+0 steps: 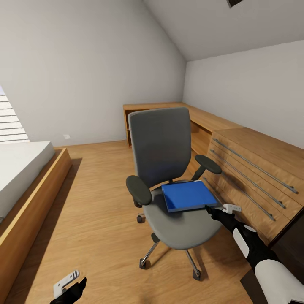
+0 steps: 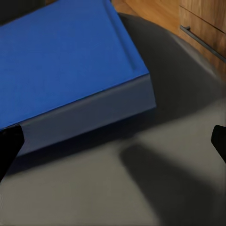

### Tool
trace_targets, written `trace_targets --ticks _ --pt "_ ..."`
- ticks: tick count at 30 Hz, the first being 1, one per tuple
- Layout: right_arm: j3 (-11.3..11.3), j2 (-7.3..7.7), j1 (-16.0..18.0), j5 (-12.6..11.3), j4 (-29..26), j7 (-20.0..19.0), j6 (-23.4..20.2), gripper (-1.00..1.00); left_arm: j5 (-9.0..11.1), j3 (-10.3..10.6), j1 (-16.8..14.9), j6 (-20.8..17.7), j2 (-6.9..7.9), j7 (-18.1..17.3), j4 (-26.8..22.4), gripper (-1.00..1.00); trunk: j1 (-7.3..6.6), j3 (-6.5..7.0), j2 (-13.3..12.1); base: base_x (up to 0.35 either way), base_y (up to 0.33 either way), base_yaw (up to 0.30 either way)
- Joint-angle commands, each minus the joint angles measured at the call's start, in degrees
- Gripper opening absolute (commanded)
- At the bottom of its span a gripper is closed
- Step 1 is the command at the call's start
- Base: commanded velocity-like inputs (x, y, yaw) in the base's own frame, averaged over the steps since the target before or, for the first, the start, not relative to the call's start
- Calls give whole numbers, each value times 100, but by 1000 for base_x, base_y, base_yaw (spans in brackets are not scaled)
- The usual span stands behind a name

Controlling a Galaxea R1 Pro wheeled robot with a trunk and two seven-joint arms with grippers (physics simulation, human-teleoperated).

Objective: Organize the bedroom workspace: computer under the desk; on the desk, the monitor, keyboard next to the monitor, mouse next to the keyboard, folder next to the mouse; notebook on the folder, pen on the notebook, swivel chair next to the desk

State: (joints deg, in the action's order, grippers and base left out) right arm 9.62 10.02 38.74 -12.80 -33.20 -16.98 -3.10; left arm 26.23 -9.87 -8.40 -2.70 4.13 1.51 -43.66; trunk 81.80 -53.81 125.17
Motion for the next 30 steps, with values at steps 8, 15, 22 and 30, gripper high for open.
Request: trace_targets --ticks 8,15,22,30 --pt "26 7 2 -63 -81 -113 -61 100 57 3 0 -27 -5 16 -11 100 -1 -5 2 0 0 0" --pt "35 8 2 -80 -309 -164 -204 100 57 3 -4 -22 -14 10 -11 100 -1 -5 2 0 0 0" --pt "39 5 2 -90 -374 -167 -312 100 43 12 -2 -20 -22 -7 -11 100 -1 -5 2 22 2 0" --pt "47 6 2 -91 -380 -166 -319 100 40 20 0 -20 -26 -10 -9 100 -1 -5 2 166 54 0"
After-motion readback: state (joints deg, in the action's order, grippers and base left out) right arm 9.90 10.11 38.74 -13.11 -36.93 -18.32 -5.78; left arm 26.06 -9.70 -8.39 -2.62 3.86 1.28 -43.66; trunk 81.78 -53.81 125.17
